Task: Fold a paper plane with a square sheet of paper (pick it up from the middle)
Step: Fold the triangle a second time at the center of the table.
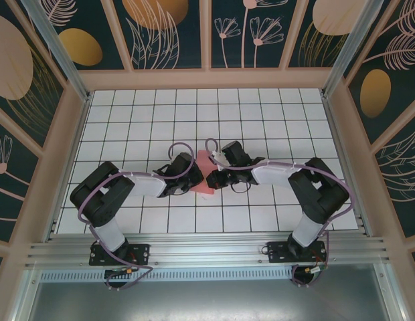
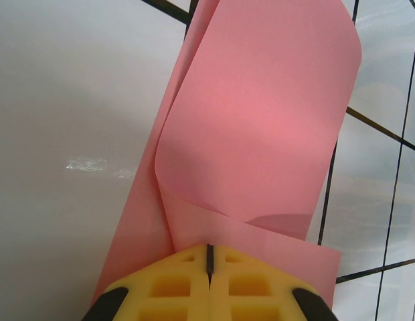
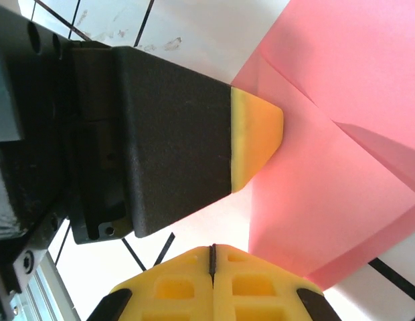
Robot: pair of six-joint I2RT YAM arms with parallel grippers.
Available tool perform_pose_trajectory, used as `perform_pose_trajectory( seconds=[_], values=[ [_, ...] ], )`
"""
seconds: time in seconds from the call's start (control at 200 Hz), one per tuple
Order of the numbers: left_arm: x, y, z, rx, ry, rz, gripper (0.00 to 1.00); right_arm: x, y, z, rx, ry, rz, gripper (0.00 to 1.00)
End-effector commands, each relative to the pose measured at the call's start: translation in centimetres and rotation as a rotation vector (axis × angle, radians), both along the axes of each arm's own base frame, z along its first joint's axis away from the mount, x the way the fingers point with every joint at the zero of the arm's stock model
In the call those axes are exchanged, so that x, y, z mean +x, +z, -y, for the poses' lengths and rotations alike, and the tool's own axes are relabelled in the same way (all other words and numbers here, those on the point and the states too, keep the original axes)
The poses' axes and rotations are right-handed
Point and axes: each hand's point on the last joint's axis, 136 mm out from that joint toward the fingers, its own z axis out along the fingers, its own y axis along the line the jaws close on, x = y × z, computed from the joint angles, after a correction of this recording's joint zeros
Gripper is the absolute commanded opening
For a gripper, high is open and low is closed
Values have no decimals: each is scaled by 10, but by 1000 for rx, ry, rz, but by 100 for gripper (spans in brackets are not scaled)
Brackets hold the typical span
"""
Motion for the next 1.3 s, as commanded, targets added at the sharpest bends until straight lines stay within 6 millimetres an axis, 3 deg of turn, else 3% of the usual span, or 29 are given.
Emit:
perform_pose_trajectory(
  seconds=[0.0,0.17,0.58,1.136,1.296],
  values=[
    [-15,-27,-19,77,16,-80,0,-4,13,0,8,-15,2,0],
    [-15,-27,-18,76,14,-79,0,-3,5,-6,-10,-17,-23,0],
    [-16,-30,-19,78,9,-85,0,-7,-35,8,-105,-34,-97,0],
    [-18,-35,-22,93,13,-91,0,-6,-43,22,-206,-29,-79,0],
    [-19,-37,-24,99,18,-94,0,-16,-53,28,-228,-25,-111,0]
  ],
)
